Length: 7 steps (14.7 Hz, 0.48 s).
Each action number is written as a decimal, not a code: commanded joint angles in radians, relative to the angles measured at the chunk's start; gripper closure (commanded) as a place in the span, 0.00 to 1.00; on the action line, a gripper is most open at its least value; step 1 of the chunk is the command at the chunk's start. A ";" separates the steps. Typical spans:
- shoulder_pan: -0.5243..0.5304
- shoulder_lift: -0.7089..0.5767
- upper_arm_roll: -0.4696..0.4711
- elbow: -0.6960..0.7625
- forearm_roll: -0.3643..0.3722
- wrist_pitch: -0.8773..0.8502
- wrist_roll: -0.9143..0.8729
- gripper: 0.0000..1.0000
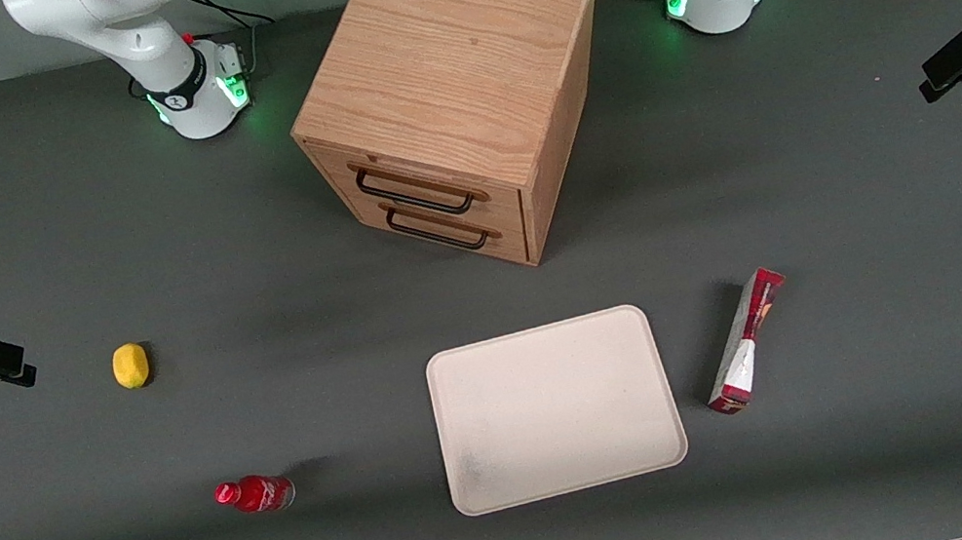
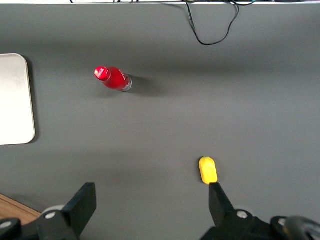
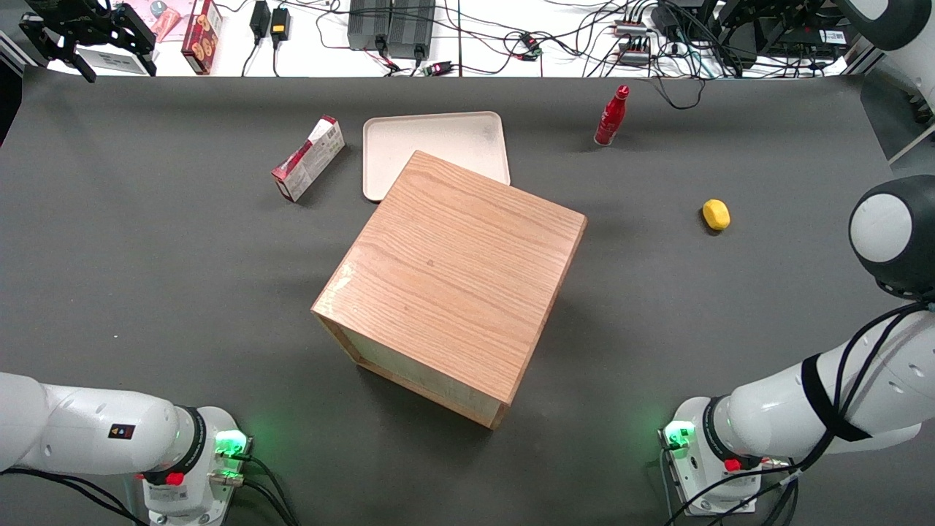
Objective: Place red cookie box on tray
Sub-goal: 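Move the left gripper down over the red cookie box beside the tray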
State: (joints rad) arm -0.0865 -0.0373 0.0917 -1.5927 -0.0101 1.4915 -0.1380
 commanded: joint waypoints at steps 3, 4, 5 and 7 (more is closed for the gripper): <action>0.001 -0.007 -0.010 -0.024 0.024 0.023 0.000 0.00; 0.001 0.008 -0.010 -0.010 0.022 0.015 0.014 0.00; -0.007 0.016 -0.020 -0.006 0.021 0.007 0.032 0.00; -0.009 0.039 -0.093 0.000 0.022 0.018 0.037 0.02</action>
State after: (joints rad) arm -0.0874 -0.0211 0.0555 -1.6014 -0.0032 1.4966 -0.1162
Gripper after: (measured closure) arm 0.004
